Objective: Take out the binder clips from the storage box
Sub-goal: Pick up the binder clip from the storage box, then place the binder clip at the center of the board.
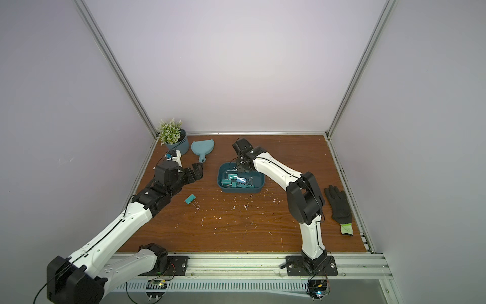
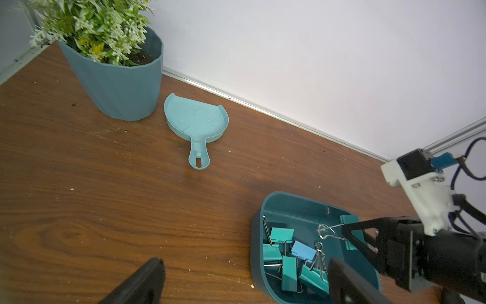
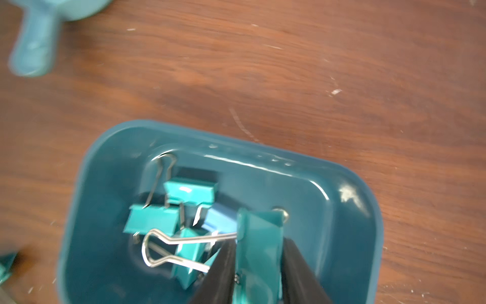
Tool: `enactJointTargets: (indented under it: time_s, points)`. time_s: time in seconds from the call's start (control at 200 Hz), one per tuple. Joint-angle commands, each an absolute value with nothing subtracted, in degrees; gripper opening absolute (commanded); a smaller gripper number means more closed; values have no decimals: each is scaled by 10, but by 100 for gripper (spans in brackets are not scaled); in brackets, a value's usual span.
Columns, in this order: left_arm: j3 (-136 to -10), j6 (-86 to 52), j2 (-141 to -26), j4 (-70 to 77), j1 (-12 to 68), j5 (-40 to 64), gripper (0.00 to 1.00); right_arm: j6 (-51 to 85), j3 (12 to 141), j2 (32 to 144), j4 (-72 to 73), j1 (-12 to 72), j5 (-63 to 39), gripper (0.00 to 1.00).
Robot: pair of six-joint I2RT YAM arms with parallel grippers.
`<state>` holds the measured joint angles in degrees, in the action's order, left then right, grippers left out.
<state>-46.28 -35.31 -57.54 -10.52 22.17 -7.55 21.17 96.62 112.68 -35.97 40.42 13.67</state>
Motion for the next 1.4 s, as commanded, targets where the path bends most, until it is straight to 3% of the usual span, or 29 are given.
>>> enactJointTargets:
  time_s: [0.0,0.28,0.556,1.286,1.396]
  points:
    - [-475,-346,-536,-153,226,-108,100,124,955,1096,-321,455,148,33]
    - [-464,-365,-405,-266,226,-149,100,18,940,1110,-273,557,90,32]
    - [-458,-374,-324,-330,226,-163,100,-37,922,1172,-256,633,123,33]
    - [-460,-380,-301,-365,226,-155,100,-63,1010,1311,-247,649,138,37]
    - [-460,-380,-304,-365,226,-156,100,-59,1022,1315,-250,649,139,44]
